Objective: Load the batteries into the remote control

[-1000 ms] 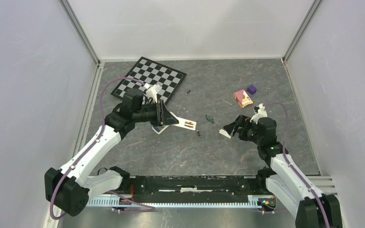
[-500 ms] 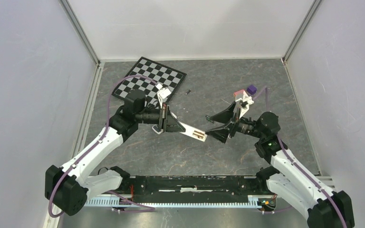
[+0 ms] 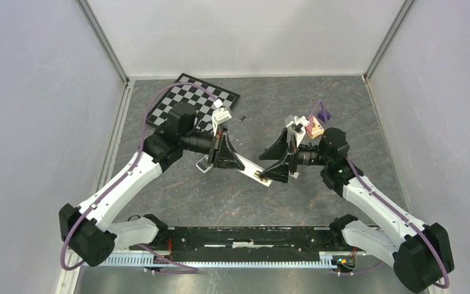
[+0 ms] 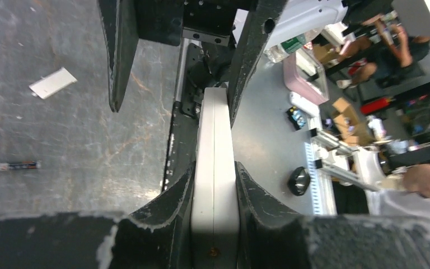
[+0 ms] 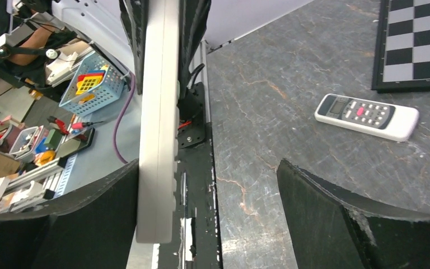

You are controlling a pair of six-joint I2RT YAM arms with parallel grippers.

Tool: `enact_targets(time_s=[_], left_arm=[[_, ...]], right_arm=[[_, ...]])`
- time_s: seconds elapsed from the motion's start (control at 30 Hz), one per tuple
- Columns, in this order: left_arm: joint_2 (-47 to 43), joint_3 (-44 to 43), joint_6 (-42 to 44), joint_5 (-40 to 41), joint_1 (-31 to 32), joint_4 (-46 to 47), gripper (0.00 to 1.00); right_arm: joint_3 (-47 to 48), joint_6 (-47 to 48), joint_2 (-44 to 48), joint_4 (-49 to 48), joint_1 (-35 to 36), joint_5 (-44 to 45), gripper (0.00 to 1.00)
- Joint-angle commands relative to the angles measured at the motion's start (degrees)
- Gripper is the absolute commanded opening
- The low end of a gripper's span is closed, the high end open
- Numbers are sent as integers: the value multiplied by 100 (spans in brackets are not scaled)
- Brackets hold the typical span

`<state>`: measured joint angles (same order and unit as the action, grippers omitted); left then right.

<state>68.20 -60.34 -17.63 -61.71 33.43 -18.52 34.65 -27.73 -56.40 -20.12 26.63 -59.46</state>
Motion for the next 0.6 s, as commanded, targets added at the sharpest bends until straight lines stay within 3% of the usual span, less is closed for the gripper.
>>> enact_targets(time_s=[0.0,0.07,0.13,0.23,0.4,0.43,0.53,0.57], left_arm=[[-463,-243,1141,135,59,-467,2],[-481,-194,434,85,63,42,2],[-315,-688,808,-149,77,-518,2],[-221,-1056,1468,63,76,-1421,2],[-389,-977,1524,126,76,-1434,6],[-444,-900,1398,194,77,-1282,17],[-647,-584,710,393,76,-425,67],[-729,-412,281,590,74,-25,79]], right_arm=[[-146,-59,100,-599,186,-197,93],[-205,-838,37,-1432,223,-222,95],[-113,-1412,-146,-2020,320,-420,88],[-40,-1346,-170,-2124,484,-377,77],[59,-1415,-183,-2041,658,-310,35],[74,-1462,-183,-2042,663,-240,30],[-37,-1908,-45,-2547,669,113,23],[-155,-2168,26,-2906,668,335,22]])
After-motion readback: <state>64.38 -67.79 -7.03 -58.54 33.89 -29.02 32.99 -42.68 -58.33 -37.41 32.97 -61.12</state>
